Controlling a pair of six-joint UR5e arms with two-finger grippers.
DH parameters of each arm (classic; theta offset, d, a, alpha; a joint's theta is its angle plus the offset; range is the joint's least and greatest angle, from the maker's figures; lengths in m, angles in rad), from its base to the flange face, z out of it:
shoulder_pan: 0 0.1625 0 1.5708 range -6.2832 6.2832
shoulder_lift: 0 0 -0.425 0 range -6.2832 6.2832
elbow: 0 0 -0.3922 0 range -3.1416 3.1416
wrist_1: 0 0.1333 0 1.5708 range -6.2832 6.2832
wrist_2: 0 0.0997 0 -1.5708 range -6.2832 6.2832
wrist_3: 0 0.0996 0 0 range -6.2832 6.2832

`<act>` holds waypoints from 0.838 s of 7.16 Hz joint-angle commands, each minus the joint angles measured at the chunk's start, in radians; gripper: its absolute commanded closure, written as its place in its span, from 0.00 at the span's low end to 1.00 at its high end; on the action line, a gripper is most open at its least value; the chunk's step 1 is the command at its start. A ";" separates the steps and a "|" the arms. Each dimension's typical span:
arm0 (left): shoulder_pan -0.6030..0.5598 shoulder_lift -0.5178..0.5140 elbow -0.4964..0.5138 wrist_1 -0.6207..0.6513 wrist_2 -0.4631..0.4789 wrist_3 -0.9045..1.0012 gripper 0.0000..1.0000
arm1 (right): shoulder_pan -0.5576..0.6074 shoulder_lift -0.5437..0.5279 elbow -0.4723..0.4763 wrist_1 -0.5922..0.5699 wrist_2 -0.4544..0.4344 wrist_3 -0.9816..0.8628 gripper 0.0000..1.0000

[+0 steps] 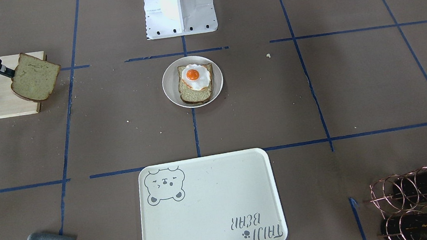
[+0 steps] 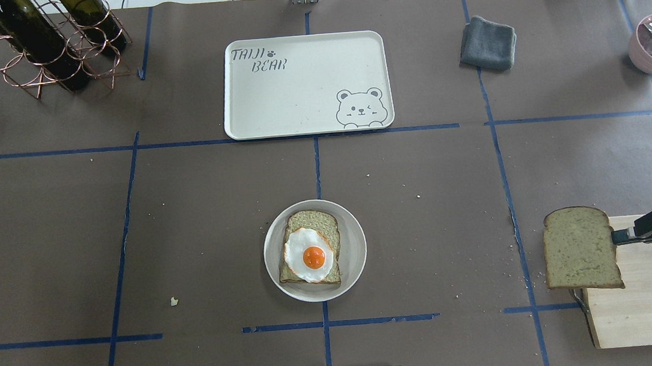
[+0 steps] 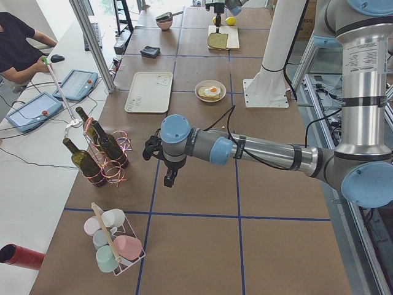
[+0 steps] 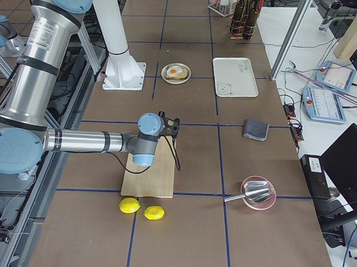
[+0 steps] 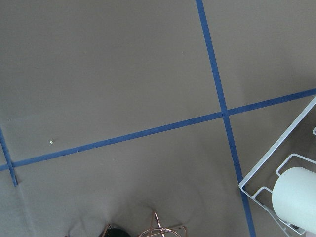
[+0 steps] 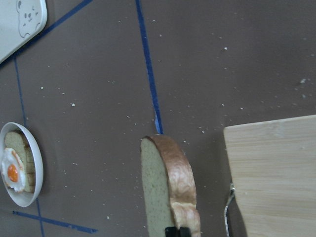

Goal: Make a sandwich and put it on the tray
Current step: 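Lift the bread slice upright off the board with the right gripper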

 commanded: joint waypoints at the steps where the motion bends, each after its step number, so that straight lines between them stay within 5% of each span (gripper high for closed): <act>1: 0.000 0.000 -0.001 0.000 -0.003 -0.001 0.00 | -0.002 0.168 0.008 0.000 0.005 0.157 1.00; 4: 0.000 0.000 -0.001 0.000 -0.005 -0.001 0.00 | -0.101 0.504 -0.125 -0.017 -0.042 0.302 1.00; 6: 0.000 -0.002 -0.003 0.000 -0.005 -0.001 0.00 | -0.287 0.700 -0.238 -0.016 -0.246 0.307 1.00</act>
